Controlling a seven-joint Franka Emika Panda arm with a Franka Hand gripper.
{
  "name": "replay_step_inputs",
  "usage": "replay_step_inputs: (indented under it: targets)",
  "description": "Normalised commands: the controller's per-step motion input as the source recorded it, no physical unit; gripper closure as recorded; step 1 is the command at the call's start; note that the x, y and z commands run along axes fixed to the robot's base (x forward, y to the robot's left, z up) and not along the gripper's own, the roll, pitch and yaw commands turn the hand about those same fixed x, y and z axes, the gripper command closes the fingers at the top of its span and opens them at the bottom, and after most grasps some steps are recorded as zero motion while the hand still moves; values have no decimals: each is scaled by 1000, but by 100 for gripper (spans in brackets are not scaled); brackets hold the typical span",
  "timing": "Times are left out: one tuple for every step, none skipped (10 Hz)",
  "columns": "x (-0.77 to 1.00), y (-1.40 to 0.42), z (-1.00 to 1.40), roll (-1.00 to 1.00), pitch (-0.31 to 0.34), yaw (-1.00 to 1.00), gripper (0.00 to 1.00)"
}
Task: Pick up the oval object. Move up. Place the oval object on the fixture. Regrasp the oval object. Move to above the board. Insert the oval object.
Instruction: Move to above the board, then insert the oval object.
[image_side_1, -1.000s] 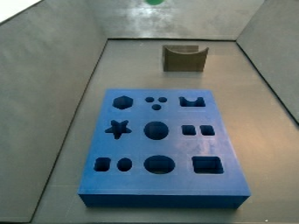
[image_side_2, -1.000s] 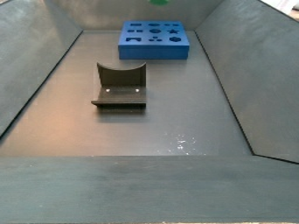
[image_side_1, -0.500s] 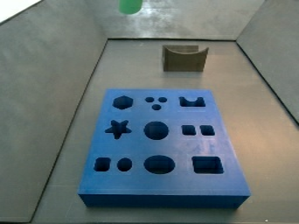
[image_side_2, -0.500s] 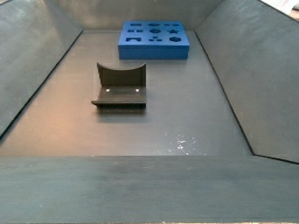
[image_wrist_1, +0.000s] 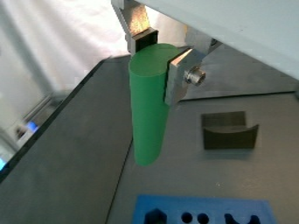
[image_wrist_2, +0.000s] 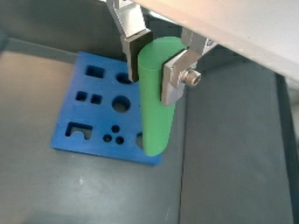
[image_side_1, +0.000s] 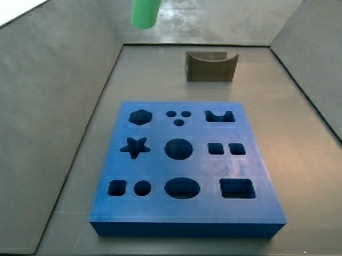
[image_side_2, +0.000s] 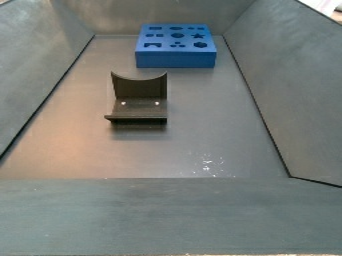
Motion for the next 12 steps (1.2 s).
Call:
replay_step_inputs:
  targets:
    - [-56,19,-4,-372,-305,1000,100]
    - [-72,25,-1,-357,-350,1000,100]
    - [-80,31,-8,-336,-410,1000,100]
    - [-78,27,-3,-322,-439,1000,100]
    - [-68,18,-7,-288,-502,1000,100]
    - [-59,15,-9,-269,-531,1000,100]
    - [-54,14,-5,-147,-416,659,100]
    - [-50,15,-7,-100,-340,494,100]
    - [-31,8,-5,-44,-205,252,100]
    - [0,-31,-17,0,-10,0,100]
    - [0,-260,-143,0,-66,0,100]
    - [-17,-483,-289,0,-106,0,100]
